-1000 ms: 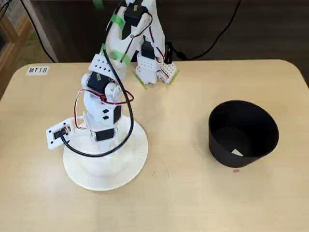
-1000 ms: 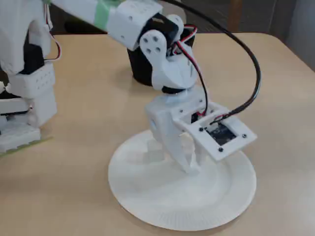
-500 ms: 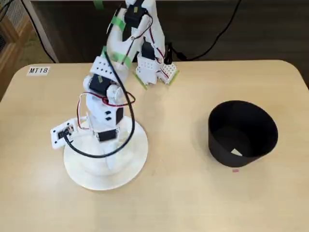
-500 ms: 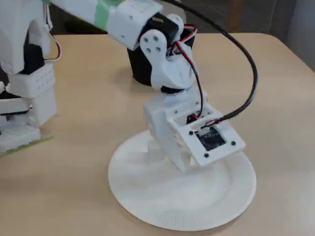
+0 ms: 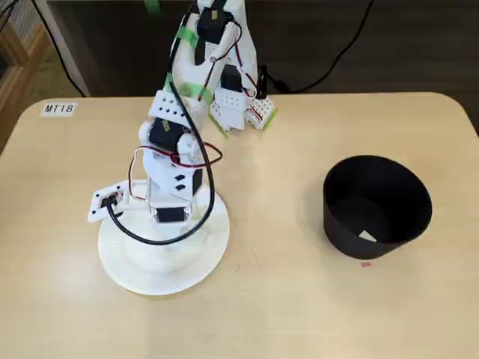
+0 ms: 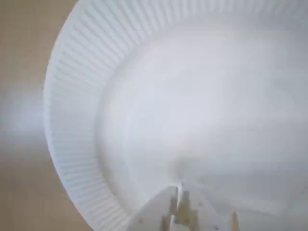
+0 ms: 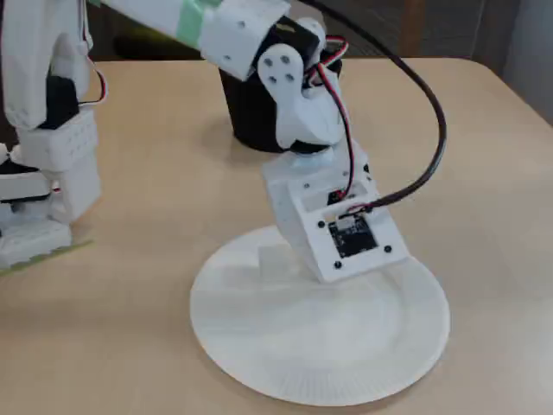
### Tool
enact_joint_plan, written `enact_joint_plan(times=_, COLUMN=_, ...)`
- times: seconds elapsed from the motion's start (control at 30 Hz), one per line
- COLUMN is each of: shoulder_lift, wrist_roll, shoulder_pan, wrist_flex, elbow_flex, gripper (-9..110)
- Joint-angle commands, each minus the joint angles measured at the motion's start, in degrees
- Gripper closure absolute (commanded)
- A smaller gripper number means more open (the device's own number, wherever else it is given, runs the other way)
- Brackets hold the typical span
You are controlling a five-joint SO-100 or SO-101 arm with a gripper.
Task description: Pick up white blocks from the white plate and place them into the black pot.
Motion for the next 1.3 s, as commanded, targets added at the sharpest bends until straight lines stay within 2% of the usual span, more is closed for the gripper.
enact_joint_plan(times=0.0, shoulder_lift=0.35, wrist_roll=0.53, shoulder_pan=0.97, wrist_flex=-0.26, elbow_flex=-3.08, gripper=100)
enact_joint_plan(times=0.1, shoulder_lift=0.79, wrist_roll=-0.09, shoulder_pan=2.29, wrist_flex=0.18, elbow_flex=-3.16, gripper=78)
enact_joint_plan(times=0.27, shoulder_lift=1.05, wrist_roll=2.29, shoulder_pan=4.13, wrist_flex=4.31, elbow_flex=-4.48, gripper=64)
enact_joint_plan(times=0.5, shoulder_lift=0.62, wrist_roll=7.56, shoulder_pan=1.49, wrist_flex=13.8, elbow_flex=-8.61, gripper=65)
enact_joint_plan(times=0.83, shoulder_lift=0.26, wrist_roll=15.64, shoulder_pan=-5.27, wrist_flex=17.75, elbow_flex=-9.49, gripper=66)
enact_joint_plan(times=1.0, shoulder_lift=0.44, wrist_roll=19.42, shoulder_pan=-4.57, wrist_flex=19.78, elbow_flex=-9.58, gripper=65)
enact_joint_plan(times=1.27, shoulder_lift=-0.18, wrist_roll=16.35, shoulder_pan=-3.08, wrist_flex=20.04, elbow_flex=-10.11, gripper=65)
